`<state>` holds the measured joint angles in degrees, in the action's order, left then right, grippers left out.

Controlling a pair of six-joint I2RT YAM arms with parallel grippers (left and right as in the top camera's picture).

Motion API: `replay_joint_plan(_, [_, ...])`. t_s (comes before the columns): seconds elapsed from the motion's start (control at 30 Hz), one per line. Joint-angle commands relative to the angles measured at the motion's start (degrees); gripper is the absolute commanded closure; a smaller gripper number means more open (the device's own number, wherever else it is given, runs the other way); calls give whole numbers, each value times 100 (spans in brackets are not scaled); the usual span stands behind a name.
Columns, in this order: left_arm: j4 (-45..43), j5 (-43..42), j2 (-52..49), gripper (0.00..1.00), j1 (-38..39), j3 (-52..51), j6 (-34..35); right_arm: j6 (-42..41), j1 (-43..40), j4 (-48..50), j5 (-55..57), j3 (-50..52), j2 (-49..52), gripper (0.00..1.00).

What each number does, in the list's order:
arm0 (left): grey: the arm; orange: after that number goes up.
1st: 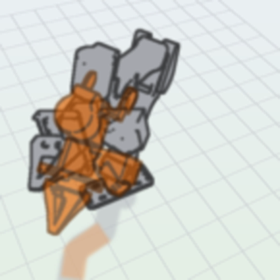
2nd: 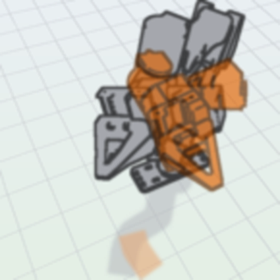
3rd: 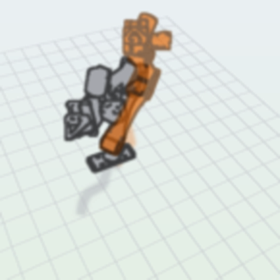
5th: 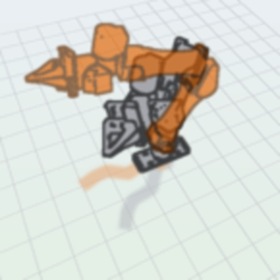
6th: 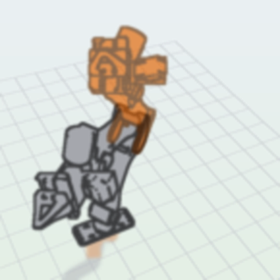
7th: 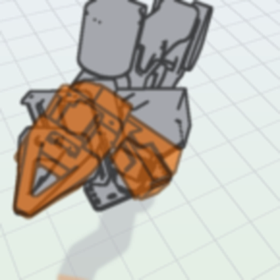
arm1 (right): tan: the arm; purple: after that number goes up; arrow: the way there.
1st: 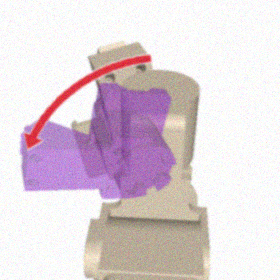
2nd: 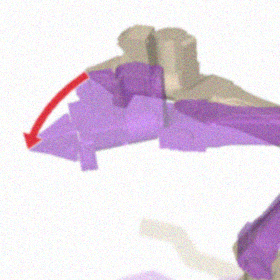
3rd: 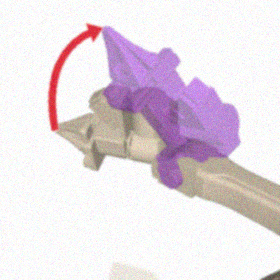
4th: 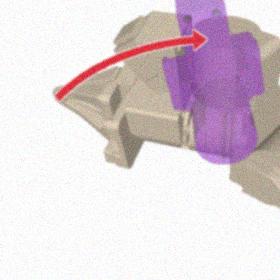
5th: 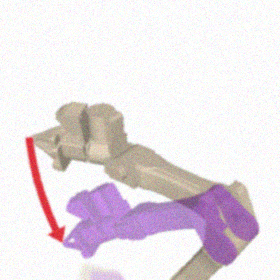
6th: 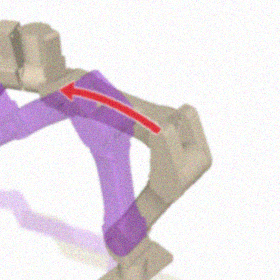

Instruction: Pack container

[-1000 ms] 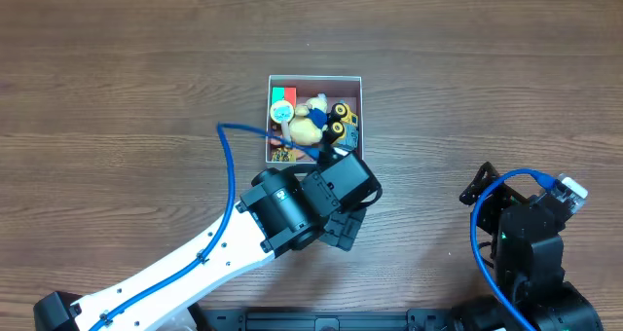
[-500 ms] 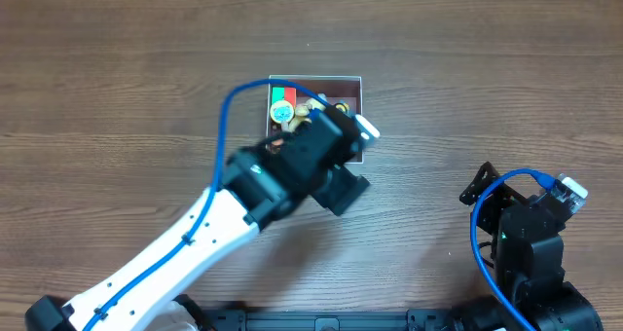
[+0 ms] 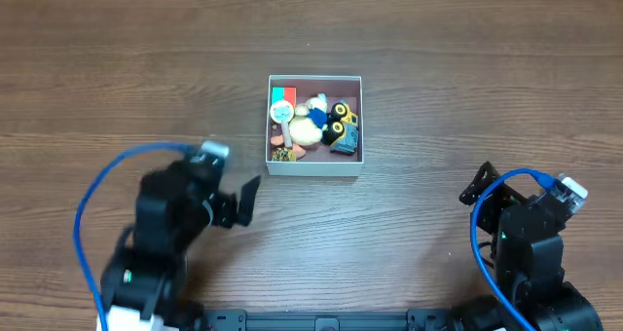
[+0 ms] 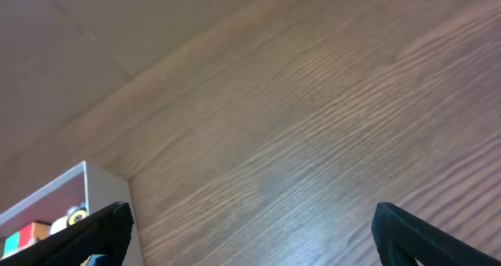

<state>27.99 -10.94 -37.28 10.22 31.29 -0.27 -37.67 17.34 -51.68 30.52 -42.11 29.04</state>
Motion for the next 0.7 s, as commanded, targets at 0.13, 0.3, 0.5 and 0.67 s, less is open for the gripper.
replay_joint_plan(0.13, [-1161, -949, 2063, 0, -1246, -1641, -721, 15, 11, 31, 87, -24, -42, 0])
replay_joint_plan(0.3, [-1462, -1154, 2433, 0, -1753, -1700, -1047, 15, 11, 31, 87, -24, -42, 0])
replay_joint_plan(0.5, [-1495, -1154, 3099, 0, -1932, -1729, -1043, 15, 11, 31, 87, -24, -42, 0])
replay_joint_plan(0.67, [-1569, -890, 3694, 0, -1930, -2087, -184, 15, 11, 31, 87, -24, -42, 0])
